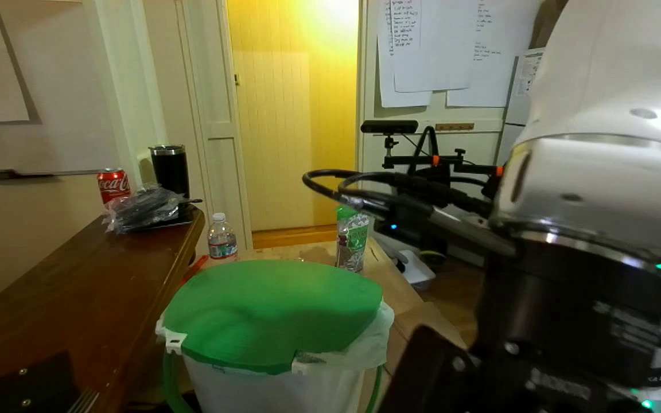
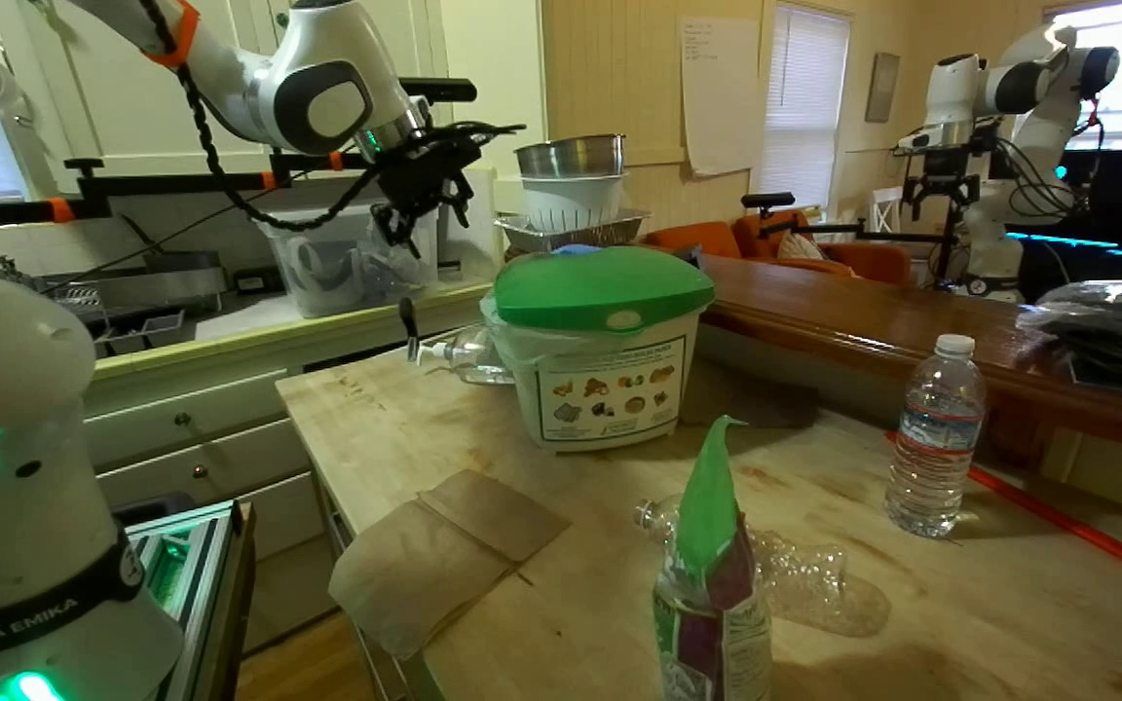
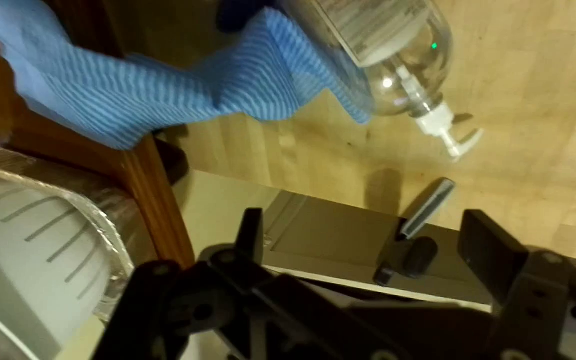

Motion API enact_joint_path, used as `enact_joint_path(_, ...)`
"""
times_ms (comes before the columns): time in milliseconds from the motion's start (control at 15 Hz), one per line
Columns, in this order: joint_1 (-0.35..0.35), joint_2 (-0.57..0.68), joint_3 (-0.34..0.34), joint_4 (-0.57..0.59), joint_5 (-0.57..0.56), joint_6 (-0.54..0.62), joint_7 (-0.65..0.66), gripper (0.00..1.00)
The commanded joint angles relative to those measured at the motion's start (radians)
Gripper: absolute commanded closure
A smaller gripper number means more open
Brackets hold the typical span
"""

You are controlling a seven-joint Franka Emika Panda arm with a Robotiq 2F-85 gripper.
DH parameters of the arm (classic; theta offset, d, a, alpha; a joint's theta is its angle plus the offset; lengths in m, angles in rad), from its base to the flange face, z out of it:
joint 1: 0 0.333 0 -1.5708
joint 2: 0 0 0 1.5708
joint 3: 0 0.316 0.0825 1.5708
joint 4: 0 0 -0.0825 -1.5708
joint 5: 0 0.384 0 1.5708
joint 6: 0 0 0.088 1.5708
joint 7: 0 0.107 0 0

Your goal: Place the clear pump bottle upright.

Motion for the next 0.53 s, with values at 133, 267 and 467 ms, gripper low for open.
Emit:
enact_joint_path(133, 0.031, 0.13, 0.029, 0.157, 0.111, -0.247, -0.237, 0.0)
enact_joint_path(267, -0.008, 0.157, 0.05, 0.178, 0.104, -0.317, -0.334, 0.0)
enact_joint_path(467, -0.087, 0.191, 0.099, 0.179, 0.08, -0.364, -0.458, 0.0)
